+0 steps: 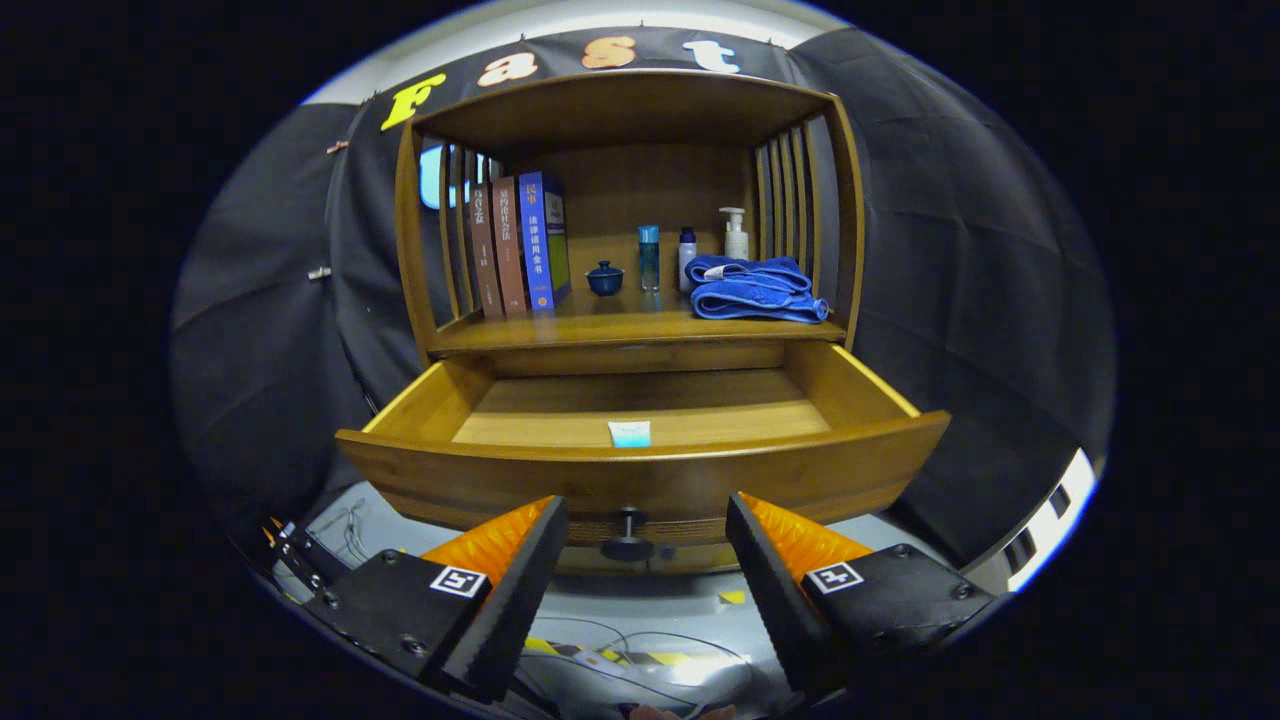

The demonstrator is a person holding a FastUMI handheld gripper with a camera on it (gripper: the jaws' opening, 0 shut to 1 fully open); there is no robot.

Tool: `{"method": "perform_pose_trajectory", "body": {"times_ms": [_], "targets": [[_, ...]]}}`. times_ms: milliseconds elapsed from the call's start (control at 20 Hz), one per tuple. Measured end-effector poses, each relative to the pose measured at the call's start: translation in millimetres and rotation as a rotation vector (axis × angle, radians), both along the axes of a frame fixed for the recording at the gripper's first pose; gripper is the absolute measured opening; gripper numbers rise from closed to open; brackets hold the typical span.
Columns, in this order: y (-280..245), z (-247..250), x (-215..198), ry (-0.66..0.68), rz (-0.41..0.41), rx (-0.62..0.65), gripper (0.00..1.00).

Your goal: Pull open the drawer, take out the items inside it, and place them on the countertop above the cabinet.

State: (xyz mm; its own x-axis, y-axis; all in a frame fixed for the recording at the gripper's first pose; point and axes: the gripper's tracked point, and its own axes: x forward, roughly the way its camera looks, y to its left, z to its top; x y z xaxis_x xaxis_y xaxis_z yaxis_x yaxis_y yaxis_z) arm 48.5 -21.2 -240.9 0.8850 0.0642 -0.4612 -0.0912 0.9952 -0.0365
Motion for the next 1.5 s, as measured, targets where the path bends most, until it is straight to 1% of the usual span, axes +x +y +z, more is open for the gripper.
{"method": "perform_pose_trajectory", "body": {"times_ms": [100,250,350,500,700,850,1050,1250,1450,1500], "targets": [[3.1,11.6,7.9,0.042,0.019,-0.009,1.0],[7.9,29.9,32.3,0.087,-0.002,0.068,1.0],[7.0,33.9,54.5,0.133,-0.018,0.087,1.0],[12.7,30.0,89.5,0.213,-0.01,0.113,1.0],[21.8,-0.5,132.8,0.365,-0.003,0.122,1.0],[25.2,-35.0,155.1,0.516,0.012,0.071,1.0],[29.3,-75.3,169.8,0.649,0.014,-0.008,1.0],[30.4,-112.9,171.1,0.769,-0.006,-0.029,1.0],[23.6,-139.9,173.4,0.854,-0.039,-0.031,0.89],[26.9,-135.0,183.3,0.837,-0.039,-0.035,0.86]]}}
